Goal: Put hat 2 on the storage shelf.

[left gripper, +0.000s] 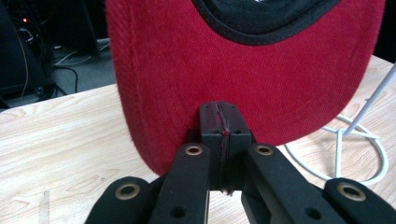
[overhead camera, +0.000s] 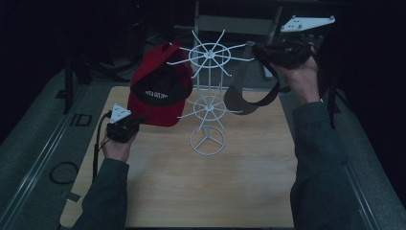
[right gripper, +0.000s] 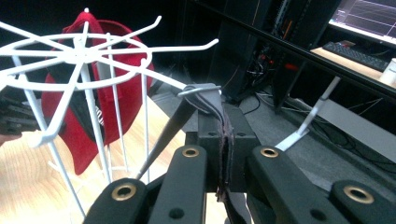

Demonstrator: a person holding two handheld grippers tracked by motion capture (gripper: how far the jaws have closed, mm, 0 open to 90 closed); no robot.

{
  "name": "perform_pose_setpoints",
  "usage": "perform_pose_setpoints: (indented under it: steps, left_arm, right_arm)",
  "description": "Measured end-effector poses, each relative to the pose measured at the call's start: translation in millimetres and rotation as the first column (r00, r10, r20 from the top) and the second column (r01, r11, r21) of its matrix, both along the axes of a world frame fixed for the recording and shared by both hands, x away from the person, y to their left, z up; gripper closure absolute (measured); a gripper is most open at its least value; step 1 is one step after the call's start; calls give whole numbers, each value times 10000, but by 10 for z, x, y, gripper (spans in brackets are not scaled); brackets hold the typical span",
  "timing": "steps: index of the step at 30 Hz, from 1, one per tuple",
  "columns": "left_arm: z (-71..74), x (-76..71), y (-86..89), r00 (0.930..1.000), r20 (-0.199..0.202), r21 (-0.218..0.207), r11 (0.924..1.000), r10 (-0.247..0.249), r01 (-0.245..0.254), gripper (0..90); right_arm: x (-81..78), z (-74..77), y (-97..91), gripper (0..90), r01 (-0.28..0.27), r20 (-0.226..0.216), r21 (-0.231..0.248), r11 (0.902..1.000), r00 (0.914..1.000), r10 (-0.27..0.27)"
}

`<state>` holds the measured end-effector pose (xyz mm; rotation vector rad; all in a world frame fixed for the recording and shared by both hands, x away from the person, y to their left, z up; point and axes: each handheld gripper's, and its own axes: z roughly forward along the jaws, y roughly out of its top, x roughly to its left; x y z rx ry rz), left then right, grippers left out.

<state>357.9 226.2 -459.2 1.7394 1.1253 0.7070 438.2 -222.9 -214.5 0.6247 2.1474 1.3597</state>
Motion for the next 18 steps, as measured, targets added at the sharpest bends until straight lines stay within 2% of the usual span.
perform_pose_setpoints:
  steps: [8,13,18]
  left_arm:
    - [36,33,1,10000,8,59,10000,5,-5,900]
    - [52,72,0,10000,-46,66,10000,47,-47,900]
    - [77,144,19,9998,-92,7,9999,165,-165,900]
  right_arm:
    - [19,2,13,873,-21,21,95,10000,10000,21]
    - [9,25,-44,873,8,51,227,9997,10000,-9]
    - [32,20,-119,873,-226,-26,453,9987,9997,228]
